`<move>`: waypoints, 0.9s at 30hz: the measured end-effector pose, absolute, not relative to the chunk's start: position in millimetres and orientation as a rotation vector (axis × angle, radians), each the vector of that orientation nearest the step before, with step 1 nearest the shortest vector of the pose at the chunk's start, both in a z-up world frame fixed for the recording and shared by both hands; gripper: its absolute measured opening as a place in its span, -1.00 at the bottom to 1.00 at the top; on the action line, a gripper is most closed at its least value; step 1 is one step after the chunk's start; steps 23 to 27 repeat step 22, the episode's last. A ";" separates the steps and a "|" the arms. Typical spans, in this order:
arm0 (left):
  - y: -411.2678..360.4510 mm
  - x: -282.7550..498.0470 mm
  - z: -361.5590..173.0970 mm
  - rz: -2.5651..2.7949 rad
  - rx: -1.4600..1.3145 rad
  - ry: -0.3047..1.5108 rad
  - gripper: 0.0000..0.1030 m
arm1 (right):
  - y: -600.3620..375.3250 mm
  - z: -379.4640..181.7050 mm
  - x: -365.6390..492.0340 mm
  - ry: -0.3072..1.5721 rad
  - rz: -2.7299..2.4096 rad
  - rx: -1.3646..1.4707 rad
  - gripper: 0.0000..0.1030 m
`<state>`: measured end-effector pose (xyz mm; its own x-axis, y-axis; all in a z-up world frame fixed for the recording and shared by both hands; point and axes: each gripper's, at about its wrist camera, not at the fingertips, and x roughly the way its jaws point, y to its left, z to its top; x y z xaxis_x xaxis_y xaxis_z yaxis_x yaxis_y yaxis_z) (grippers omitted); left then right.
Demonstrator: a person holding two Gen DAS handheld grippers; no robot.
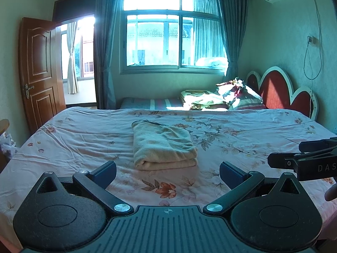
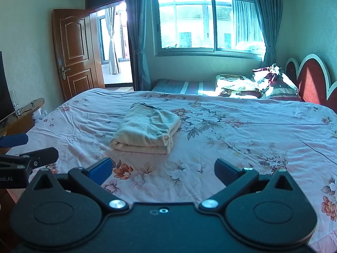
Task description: Fold small clothes
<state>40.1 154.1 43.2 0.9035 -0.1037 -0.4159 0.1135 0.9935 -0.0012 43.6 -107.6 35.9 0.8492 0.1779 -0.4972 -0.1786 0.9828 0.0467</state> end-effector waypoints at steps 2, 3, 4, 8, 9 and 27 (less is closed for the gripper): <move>154.1 40.0 43.1 -0.112 0.024 0.427 1.00 | -107.7 36.0 42.9 0.523 0.189 -0.003 0.99; 154.2 40.2 43.2 -0.112 0.024 0.427 1.00 | -107.6 36.0 43.5 0.523 0.190 -0.003 0.99; 154.2 40.2 43.2 -0.110 0.024 0.427 1.00 | -107.6 36.0 42.9 0.524 0.188 -0.003 0.99; 154.8 41.1 42.9 -0.105 0.025 0.429 1.00 | -107.1 36.1 43.4 0.525 0.188 -0.003 0.99; 155.0 41.3 42.6 -0.105 0.024 0.429 1.00 | -107.2 36.3 44.0 0.525 0.187 -0.003 0.99; 161.9 39.5 41.7 -0.076 -0.025 0.398 1.00 | -101.7 32.9 47.0 0.524 0.201 -0.002 0.99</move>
